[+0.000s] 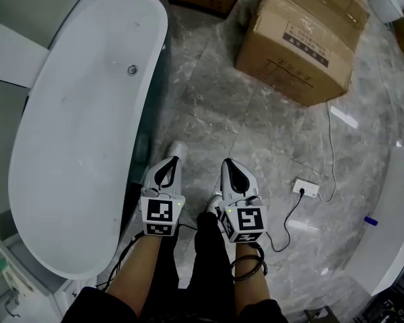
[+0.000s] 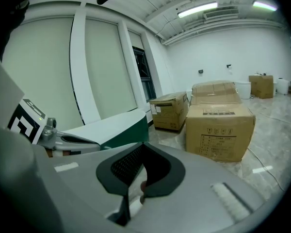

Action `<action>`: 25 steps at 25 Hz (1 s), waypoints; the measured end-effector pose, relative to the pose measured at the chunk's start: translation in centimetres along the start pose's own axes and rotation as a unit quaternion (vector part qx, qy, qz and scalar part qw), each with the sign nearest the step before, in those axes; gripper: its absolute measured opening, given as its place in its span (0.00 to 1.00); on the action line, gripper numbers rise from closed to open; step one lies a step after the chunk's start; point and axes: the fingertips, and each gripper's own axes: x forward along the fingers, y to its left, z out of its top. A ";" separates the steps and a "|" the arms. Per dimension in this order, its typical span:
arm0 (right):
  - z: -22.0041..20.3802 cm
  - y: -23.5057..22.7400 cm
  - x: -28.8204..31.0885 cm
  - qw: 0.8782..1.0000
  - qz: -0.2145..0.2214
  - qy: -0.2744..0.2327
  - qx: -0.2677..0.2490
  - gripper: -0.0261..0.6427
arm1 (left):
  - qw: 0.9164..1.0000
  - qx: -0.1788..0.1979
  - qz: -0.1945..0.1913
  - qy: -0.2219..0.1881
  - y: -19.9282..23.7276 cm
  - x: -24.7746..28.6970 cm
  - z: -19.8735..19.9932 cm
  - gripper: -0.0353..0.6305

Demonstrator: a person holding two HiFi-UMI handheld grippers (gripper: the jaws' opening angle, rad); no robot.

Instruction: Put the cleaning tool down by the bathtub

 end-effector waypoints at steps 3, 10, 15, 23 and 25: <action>1.6 0.1 -1.1 1.000 -0.006 -0.005 0.002 0.07 | 1.000 -0.009 0.010 0.002 0.4 -1.5 0.8 0.05; 4.4 -0.6 -3.9 0.999 -0.022 -0.024 0.014 0.07 | 1.000 -0.007 0.015 -0.011 -0.6 -4.5 3.7 0.05; 7.8 -0.1 -5.8 0.999 -0.018 -0.043 0.004 0.07 | 0.999 0.003 0.016 -0.031 -1.0 -6.2 7.1 0.05; 13.7 -0.6 -9.3 0.997 -0.028 -0.076 -0.009 0.07 | 0.998 -0.009 0.023 -0.050 -1.1 -8.9 11.9 0.05; 14.8 -0.6 -9.9 0.996 -0.026 -0.080 -0.010 0.07 | 0.998 -0.006 0.024 -0.056 -1.4 -9.6 12.6 0.05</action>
